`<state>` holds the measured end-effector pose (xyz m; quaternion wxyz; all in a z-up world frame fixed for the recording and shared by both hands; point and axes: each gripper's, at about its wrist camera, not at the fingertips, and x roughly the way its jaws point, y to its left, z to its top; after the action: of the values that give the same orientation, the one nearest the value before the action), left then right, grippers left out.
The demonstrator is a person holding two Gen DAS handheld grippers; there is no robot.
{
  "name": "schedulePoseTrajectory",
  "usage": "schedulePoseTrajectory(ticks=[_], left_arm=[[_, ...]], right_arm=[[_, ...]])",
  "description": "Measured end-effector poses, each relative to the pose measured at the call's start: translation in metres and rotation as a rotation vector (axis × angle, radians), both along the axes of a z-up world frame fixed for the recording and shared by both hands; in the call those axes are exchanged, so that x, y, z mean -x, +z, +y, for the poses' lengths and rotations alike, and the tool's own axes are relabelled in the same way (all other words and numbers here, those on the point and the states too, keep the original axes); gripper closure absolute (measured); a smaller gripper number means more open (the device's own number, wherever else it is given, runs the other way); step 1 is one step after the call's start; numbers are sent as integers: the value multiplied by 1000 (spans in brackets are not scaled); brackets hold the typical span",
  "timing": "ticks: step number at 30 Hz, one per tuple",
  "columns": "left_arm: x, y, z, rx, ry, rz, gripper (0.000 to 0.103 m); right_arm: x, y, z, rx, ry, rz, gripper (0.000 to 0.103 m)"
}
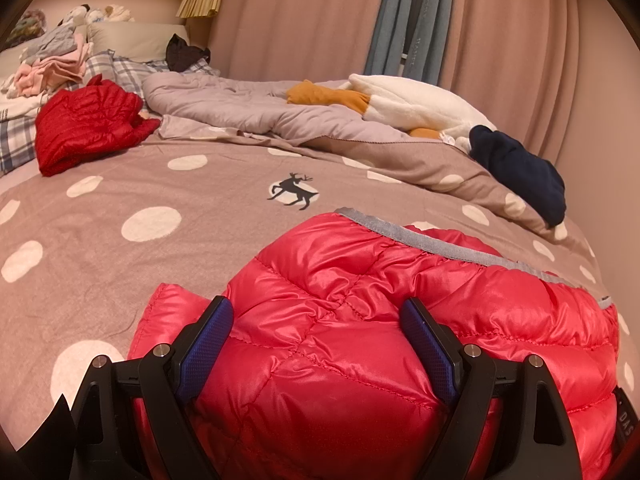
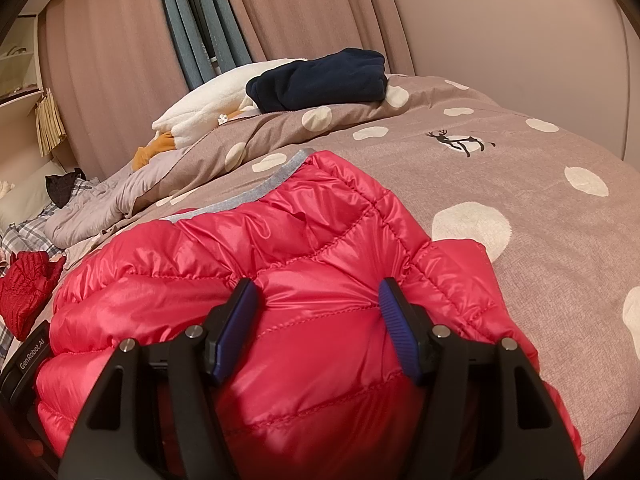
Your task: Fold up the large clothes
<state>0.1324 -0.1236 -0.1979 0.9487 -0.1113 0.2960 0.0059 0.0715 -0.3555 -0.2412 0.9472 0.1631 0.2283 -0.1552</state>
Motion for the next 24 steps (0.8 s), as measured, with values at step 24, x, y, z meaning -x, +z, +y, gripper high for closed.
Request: schedulePoseTrajectory(ticks=[24], left_arm=[[70,27,85,137,223,-2,39]], right_arm=[[36,44,13,121,-2,-26,1]])
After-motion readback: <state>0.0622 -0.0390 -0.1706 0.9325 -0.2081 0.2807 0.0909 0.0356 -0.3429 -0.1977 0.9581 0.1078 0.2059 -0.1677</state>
